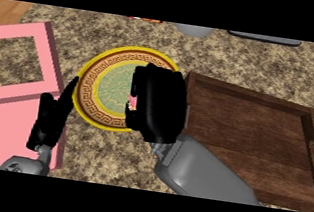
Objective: Pick the cupcake from the tray and place it in the plate
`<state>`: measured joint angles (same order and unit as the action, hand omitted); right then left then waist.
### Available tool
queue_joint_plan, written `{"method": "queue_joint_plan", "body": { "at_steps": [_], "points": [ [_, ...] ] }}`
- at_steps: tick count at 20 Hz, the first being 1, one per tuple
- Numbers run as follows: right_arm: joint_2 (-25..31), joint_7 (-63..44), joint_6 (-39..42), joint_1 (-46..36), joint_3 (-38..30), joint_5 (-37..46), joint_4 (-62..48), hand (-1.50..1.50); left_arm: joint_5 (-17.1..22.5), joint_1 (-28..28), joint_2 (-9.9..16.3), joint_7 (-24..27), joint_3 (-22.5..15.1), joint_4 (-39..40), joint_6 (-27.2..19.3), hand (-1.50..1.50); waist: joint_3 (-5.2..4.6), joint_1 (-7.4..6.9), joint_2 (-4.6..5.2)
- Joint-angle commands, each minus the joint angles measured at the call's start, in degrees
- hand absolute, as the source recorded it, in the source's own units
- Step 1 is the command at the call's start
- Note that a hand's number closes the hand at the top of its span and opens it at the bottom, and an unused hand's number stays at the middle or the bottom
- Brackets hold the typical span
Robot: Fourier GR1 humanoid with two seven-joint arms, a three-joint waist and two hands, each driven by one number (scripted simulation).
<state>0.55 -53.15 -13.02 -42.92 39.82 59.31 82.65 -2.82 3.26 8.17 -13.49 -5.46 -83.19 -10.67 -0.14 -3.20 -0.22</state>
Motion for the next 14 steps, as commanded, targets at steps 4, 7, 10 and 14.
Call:
{"method": "queue_joint_plan", "body": {
  "at_steps": [4, 7, 10, 14],
  "points": [
    [-0.54, -10.58, -7.57, -12.44, 2.43, -6.34, -13.5, 1.5, 2.61, 2.79, 2.09, 0.3, 3.38, 1.8, 3.1, 0.0, 0.08, 1.09, 0.5],
    [-0.54, -11.53, -10.95, -14.62, 5.66, -9.8, -19.21, 1.5, -0.06, -0.27, -0.66, 1.48, 1.03, 1.03, 0.01, 0.0, 0.09, 0.66, 0.5],
    [-0.53, -6.5, -8.85, -18.4, 1.51, -13.42, -25.17, 1.5, -0.76, -2.0, -0.58, 1.98, 0.31, -0.38, 0.22, 0.0, 0.11, 0.98, 0.45],
    [-0.54, 2.42, -10.82, -13.14, 0.71, -18.3, -32.22, 1.5, 1.93, 2.66, 1.2, 0.26, 3.74, 2.14, 2.43, 0.0, 0.12, 1.57, 0.7]
  ]
}}
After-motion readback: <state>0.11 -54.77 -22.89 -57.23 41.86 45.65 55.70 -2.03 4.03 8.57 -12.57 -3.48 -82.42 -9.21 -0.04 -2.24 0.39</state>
